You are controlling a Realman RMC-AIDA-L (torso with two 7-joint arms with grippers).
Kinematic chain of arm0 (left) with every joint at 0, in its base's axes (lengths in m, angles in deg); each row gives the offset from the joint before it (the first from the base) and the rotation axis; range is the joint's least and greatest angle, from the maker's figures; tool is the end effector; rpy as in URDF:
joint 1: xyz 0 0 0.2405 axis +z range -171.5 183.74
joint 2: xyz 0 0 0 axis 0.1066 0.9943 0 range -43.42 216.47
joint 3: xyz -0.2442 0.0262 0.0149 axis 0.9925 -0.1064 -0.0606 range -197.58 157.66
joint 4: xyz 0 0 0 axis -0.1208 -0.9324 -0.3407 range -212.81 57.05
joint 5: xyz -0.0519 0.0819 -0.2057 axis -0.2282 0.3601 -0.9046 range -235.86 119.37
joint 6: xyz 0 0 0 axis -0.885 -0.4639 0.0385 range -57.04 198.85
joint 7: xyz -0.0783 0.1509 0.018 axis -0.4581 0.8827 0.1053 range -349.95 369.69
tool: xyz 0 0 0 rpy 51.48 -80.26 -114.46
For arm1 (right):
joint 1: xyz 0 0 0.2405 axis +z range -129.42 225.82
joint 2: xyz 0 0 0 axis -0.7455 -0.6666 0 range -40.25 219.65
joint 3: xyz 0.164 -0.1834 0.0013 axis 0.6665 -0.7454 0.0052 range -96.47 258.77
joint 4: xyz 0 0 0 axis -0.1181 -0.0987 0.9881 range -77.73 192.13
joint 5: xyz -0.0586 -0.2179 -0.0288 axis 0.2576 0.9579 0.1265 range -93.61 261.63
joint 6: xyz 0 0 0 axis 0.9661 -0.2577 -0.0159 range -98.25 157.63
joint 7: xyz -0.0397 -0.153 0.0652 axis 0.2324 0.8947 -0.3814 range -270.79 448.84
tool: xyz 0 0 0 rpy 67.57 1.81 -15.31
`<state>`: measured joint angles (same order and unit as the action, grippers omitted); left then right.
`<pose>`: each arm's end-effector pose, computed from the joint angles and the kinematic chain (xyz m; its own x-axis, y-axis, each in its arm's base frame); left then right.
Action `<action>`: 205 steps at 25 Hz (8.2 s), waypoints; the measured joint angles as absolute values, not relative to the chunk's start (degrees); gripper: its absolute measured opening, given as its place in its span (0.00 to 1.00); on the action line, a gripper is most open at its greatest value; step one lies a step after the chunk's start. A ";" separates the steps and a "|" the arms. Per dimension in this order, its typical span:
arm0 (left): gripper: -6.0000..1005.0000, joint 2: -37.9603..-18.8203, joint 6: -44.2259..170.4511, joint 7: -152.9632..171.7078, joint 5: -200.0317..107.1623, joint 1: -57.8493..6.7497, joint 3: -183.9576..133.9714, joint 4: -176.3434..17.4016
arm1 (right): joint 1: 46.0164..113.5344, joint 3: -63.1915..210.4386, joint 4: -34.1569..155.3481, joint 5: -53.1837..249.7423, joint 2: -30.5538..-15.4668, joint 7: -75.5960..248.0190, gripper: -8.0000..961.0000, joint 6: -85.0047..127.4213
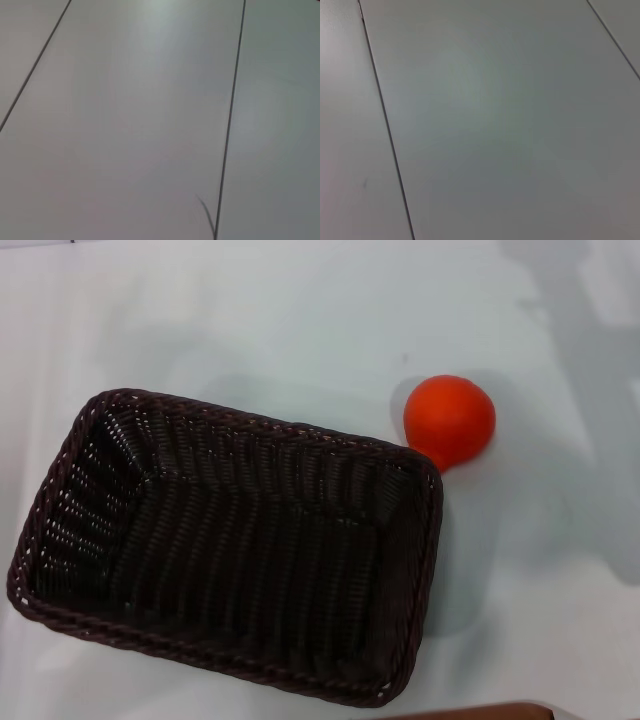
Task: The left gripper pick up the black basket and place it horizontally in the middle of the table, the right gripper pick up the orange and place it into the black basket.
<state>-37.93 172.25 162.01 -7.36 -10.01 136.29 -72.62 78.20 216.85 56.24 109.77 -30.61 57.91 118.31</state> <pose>-0.3260 0.2698 0.0473 0.4324 -0.4623 0.7742 0.8393 -0.1074 -0.5329 0.3002 0.3619 0.0535 -0.3485 -0.3938 0.8506 0.8831 0.1662 0.4388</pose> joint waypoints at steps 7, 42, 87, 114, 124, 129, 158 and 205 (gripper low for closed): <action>0.70 -37.93 172.25 162.00 -7.36 -10.21 136.30 -72.95 | 78.19 216.85 56.24 109.77 -30.62 57.91 0.98 118.04; 0.66 -30.27 165.07 66.18 53.18 -7.27 116.87 2.19 | 78.33 217.21 58.32 109.49 -30.61 57.91 0.98 114.52; 0.46 -37.08 174.56 44.93 88.74 -15.64 106.55 9.06 | 78.91 219.63 58.01 109.50 -30.62 57.91 0.98 112.04; 0.18 -37.24 174.10 42.36 71.37 -15.12 126.45 3.84 | 78.83 220.00 58.26 109.49 -30.53 57.91 0.98 110.44; 0.18 -37.56 163.70 41.72 65.29 -13.35 127.21 -3.65 | 79.14 220.10 57.81 109.50 -30.53 57.91 0.98 110.34; 0.18 -37.78 158.72 41.82 65.17 -12.63 125.37 -6.44 | 79.11 220.16 57.82 109.50 -30.49 57.91 0.98 110.34; 0.38 -37.92 147.93 40.08 60.57 -8.21 109.88 -11.98 | 79.07 220.28 57.53 109.50 -30.36 57.91 0.98 110.19; 0.53 -37.45 164.94 139.68 7.85 -12.43 129.27 -52.44 | 87.93 203.51 -1.17 222.40 -16.82 -29.44 0.89 125.94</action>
